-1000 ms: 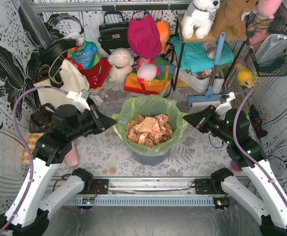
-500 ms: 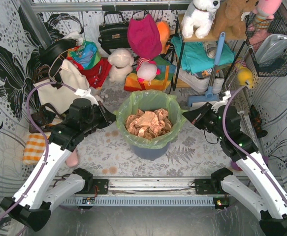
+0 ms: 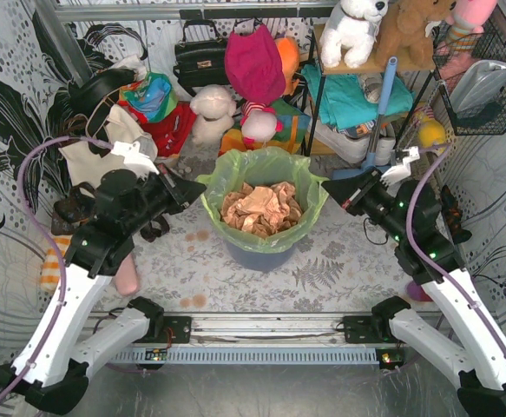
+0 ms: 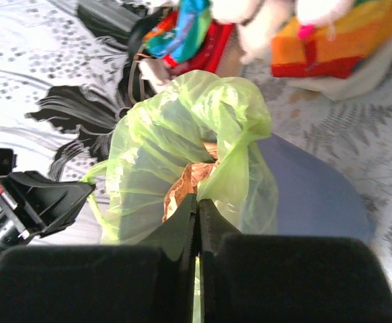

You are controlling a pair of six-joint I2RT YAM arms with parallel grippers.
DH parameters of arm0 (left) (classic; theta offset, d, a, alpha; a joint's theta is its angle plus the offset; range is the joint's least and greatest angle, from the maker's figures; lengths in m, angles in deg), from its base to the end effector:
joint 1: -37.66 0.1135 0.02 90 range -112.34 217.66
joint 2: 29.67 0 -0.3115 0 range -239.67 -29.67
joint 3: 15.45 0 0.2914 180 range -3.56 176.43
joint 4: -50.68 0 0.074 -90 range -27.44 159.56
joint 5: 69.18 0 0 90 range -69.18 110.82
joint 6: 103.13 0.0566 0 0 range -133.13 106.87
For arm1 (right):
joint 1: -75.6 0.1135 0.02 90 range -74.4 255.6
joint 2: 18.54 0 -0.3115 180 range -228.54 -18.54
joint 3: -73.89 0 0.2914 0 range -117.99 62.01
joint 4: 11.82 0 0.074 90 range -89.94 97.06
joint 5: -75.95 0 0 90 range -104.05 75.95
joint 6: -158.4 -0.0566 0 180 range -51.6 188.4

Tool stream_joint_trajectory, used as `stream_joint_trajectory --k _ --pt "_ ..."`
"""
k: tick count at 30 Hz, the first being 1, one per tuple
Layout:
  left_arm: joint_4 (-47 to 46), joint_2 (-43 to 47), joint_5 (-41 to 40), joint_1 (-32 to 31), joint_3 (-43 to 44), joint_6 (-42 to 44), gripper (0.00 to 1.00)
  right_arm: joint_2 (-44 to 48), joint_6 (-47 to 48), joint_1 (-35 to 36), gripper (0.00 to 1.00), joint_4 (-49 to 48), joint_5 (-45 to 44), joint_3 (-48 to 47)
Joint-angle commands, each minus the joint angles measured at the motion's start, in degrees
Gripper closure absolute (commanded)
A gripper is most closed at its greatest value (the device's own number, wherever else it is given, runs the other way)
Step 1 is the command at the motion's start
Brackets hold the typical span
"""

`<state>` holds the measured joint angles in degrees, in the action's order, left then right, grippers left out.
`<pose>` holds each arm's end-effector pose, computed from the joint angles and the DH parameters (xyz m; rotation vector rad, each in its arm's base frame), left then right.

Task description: Tie the trash bag

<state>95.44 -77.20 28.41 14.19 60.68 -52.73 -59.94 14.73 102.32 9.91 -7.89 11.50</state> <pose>0.1717 -0.0827 0.4466 -0.1768 1.9378 -0.8736 0.1658 0.0903 0.4222 0.3102 1.6844 1.1599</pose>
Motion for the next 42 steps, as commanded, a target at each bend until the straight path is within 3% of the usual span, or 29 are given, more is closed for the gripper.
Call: stream_joint_trajectory --k 1,6,13,21,28,35,42 --pt "-8.4 1.8 7.4 0.2 4.9 -2.7 1.00 -1.5 1.4 0.2 1.00 -6.4 6.4 -6.6" --pt "-12.3 1.5 13.1 0.2 5.5 -5.5 1.00 -3.4 -0.6 0.1 1.00 -8.6 10.7 -7.9" --pt "-5.2 0.8 10.9 0.2 1.4 -3.8 1.00 -3.4 -2.3 0.2 1.00 -6.8 11.2 -3.5" --pt "4.1 5.3 6.7 0.2 -7.0 -0.7 1.00 3.3 -1.8 0.2 1.00 2.8 8.7 3.8" --pt "8.9 10.6 7.4 0.2 -11.9 -1.6 1.00 6.9 -1.3 0.1 1.00 13.3 8.0 4.5" --pt "13.6 11.9 11.1 0.2 -10.2 -1.1 1.00 7.1 -1.5 0.2 1.00 16.3 10.8 2.3" --pt "15.1 9.6 16.2 0.2 -3.6 -0.9 1.00 4.4 -5.2 0.2 1.00 10.1 14.1 -1.0"
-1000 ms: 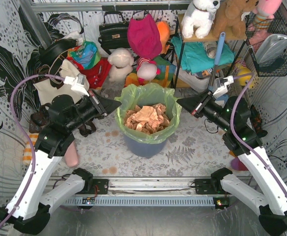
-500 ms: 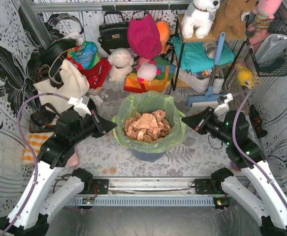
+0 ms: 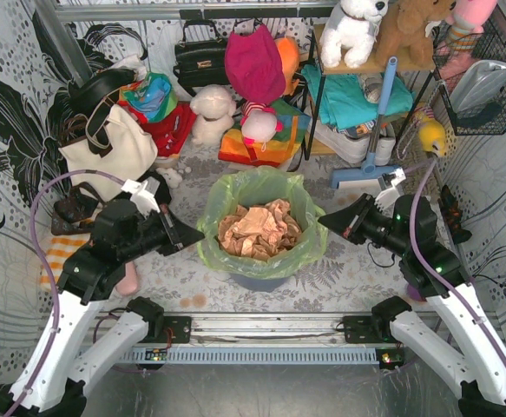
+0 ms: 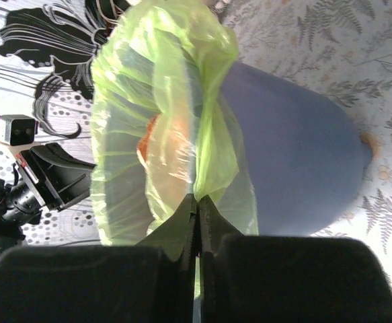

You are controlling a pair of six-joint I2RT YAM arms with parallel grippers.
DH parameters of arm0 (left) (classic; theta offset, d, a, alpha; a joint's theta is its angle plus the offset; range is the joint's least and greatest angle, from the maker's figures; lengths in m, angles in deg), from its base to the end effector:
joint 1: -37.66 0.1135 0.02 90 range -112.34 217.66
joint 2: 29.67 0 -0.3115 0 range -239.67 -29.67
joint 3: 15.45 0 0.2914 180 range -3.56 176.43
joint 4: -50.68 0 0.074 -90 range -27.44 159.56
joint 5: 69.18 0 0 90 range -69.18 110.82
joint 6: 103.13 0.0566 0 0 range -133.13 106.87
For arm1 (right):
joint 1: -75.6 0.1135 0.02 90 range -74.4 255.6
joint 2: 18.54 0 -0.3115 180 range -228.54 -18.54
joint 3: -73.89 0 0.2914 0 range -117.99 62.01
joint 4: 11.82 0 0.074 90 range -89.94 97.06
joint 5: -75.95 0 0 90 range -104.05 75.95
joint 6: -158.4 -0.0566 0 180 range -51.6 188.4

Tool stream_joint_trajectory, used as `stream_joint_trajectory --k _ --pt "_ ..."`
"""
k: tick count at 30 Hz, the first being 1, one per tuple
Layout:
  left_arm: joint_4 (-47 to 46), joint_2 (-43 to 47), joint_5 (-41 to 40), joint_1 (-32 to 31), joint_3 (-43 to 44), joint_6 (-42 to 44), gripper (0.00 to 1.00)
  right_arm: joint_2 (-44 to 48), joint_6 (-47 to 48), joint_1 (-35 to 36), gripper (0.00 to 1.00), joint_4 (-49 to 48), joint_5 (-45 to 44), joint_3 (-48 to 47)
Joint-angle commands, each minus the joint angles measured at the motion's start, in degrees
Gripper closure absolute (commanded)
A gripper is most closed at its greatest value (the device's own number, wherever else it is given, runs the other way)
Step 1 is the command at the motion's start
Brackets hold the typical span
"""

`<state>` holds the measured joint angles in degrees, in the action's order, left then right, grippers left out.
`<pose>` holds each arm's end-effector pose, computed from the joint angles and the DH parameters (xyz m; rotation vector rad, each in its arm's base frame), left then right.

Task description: Tie the trash bag

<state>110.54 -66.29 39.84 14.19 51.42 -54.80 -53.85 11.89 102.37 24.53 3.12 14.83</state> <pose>0.1143 -0.0697 0.3831 -0.1373 2.2238 -1.0077 0.1331 0.0859 0.3830 0.2747 1.9614 1.2685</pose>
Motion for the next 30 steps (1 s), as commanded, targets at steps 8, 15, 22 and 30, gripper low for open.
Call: stream_joint_trajectory --k 8,15,22,30 --pt "0.7 -6.7 9.7 0.2 17.1 1.5 1.00 -7.8 0.4 0.1 1.00 -5.2 3.4 -15.6" --pt "-8.2 -9.2 13.8 0.2 19.5 -3.3 1.00 -12.3 -1.7 0.1 1.00 -14.3 6.6 -17.6" --pt "-12.2 -9.7 11.2 0.2 13.1 -2.5 1.00 -14.0 -2.8 1.1 1.00 -19.2 8.3 -10.6" --pt "-2.5 -8.4 -9.2 0.2 10.5 5.8 1.00 -9.2 0.0 1.1 1.00 -10.1 -4.6 -6.0"
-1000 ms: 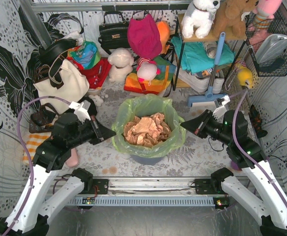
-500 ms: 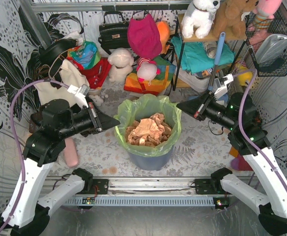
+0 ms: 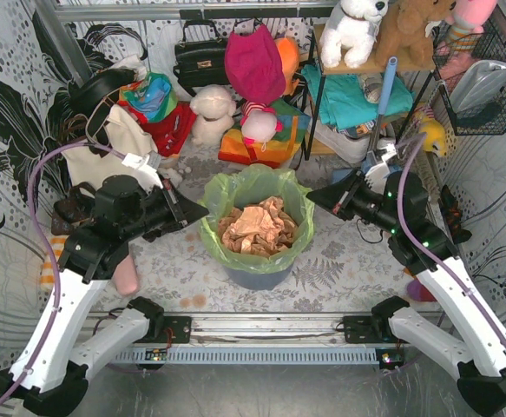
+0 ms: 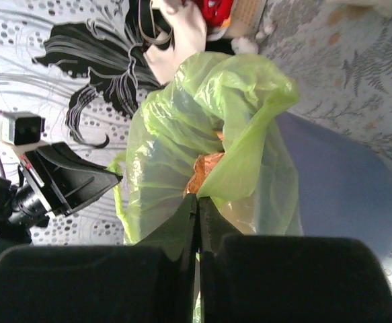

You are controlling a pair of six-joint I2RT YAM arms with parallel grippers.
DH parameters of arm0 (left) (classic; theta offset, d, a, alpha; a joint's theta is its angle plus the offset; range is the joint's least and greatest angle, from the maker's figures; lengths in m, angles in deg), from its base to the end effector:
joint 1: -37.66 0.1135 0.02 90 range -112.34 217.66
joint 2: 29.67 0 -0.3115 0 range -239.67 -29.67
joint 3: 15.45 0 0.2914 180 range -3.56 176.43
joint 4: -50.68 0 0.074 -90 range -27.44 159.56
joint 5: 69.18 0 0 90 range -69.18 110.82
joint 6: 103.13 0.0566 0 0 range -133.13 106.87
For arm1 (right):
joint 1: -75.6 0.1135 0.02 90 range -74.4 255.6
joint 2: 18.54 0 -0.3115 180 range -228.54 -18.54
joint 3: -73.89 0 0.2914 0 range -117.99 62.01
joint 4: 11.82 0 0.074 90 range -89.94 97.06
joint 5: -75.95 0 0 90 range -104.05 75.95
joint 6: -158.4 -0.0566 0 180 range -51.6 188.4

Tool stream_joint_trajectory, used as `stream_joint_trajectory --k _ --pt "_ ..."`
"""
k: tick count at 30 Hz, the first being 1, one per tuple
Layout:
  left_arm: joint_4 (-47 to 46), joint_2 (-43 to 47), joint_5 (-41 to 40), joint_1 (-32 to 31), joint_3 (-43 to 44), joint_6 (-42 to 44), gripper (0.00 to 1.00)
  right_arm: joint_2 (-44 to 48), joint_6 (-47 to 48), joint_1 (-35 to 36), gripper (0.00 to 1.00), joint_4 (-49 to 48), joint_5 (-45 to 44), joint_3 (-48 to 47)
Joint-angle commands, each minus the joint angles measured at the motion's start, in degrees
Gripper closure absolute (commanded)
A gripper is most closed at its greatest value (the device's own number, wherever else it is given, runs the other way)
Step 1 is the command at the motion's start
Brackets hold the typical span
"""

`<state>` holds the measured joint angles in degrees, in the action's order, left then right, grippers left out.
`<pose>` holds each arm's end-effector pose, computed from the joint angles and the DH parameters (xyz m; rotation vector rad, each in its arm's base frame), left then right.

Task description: Tie the trash bag

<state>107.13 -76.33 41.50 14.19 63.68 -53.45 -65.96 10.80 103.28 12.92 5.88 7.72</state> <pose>0.1462 -0.0853 0.4449 -0.0618 2.1249 -1.0516 0.1785 0.1154 0.4233 0.1951 1.8663 1.3702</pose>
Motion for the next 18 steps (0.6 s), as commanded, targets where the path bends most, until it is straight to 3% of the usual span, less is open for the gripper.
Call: stream_joint_trajectory --k 1,10,18 --pt "0.1 1.5 -12.0 0.2 -2.6 4.7 1.00 2.9 1.0 0.2 1.00 1.6 -8.8 1.6" --pt "-6.1 0.3 -24.6 0.2 -7.7 4.9 1.00 0.5 -0.1 0.2 1.00 -11.1 -18.0 8.2" --pt "-14.5 -0.5 -23.4 0.2 -11.0 3.9 1.00 -3.3 0.1 0.2 1.00 -25.8 -15.1 11.3"
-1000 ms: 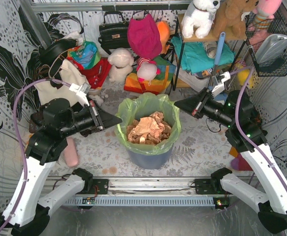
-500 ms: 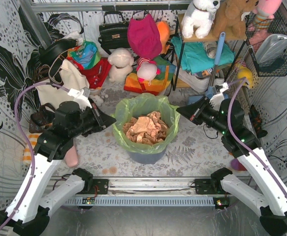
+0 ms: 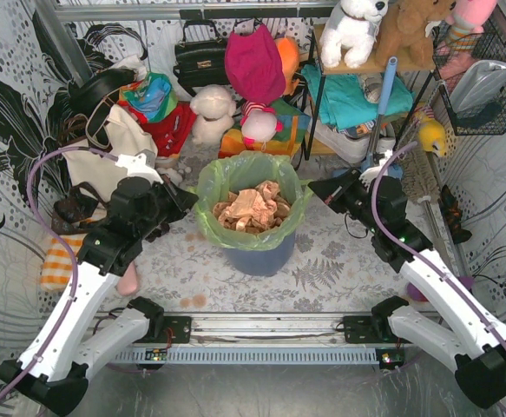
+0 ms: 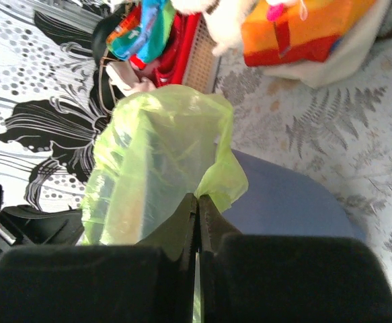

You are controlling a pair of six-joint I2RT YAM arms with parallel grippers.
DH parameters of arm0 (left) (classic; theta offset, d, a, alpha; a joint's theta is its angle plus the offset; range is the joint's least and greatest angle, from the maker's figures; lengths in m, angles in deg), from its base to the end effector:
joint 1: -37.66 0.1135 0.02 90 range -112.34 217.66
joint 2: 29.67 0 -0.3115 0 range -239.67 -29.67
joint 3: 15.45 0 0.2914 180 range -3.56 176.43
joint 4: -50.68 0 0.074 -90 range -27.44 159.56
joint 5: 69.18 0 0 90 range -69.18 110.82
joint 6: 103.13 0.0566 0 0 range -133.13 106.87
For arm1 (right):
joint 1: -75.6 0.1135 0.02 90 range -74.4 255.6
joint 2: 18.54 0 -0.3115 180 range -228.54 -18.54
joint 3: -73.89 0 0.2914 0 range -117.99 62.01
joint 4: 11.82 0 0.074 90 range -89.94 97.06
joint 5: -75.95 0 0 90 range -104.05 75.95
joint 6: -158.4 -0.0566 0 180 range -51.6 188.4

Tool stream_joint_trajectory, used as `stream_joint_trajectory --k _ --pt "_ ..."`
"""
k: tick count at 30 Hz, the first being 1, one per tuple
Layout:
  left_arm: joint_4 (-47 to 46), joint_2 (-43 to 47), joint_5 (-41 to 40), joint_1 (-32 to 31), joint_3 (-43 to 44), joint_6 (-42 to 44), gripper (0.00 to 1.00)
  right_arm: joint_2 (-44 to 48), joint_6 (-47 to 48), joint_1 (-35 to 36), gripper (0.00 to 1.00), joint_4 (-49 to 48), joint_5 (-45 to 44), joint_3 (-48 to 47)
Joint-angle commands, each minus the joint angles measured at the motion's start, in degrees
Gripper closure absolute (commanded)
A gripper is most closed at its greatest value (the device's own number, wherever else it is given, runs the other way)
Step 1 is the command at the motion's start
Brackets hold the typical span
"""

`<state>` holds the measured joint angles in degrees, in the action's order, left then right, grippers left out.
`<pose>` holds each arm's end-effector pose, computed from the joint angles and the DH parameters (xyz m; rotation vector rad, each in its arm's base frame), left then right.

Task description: Tie the trash bag

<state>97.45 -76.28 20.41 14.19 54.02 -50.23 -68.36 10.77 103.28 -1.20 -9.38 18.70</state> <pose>0.1780 -0.0769 0.4001 -0.2482 2.0369 -0.6668 0.2095 0.1151 0.3668 0.4015 1.7610 1.1699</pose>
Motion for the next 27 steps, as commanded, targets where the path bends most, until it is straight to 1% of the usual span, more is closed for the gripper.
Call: stream_joint_trajectory --k 1,9,12,15,19,22,24,27 --pt "-5.3 -0.1 -2.3 0.2 -1.0 0.7 1.00 -1.2 0.1 0.2 1.00 -12.6 0.5 0.2" --pt "-8.1 5.3 1.3 0.2 2.2 1.2 1.00 -0.3 0.7 0.2 1.00 -11.1 1.7 -2.8" --pt "-10.1 7.3 2.4 0.2 1.3 0.3 1.00 0.6 0.5 0.2 1.00 -10.9 1.2 -2.7" --pt "-12.2 7.8 1.4 0.2 -1.0 -0.3 1.00 0.2 0.6 0.2 1.00 -11.0 -0.1 -1.9" --pt "-13.7 6.1 -1.0 0.2 -3.5 -0.8 1.00 -2.3 -0.5 0.1 1.00 -15.9 0.6 -0.3" --pt "-17.8 6.4 -3.3 0.2 -6.1 -1.0 1.00 -4.8 -0.7 0.3 1.00 -20.3 1.5 -0.3" --pt "-21.4 6.4 -3.0 0.2 -7.0 -1.0 1.00 -6.5 -1.0 0.2 1.00 -23.5 2.2 -0.3" --pt "-26.3 6.1 0.1 0.2 -7.1 -0.6 1.00 -8.0 -0.9 0.6 1.00 -26.8 3.5 -1.5"
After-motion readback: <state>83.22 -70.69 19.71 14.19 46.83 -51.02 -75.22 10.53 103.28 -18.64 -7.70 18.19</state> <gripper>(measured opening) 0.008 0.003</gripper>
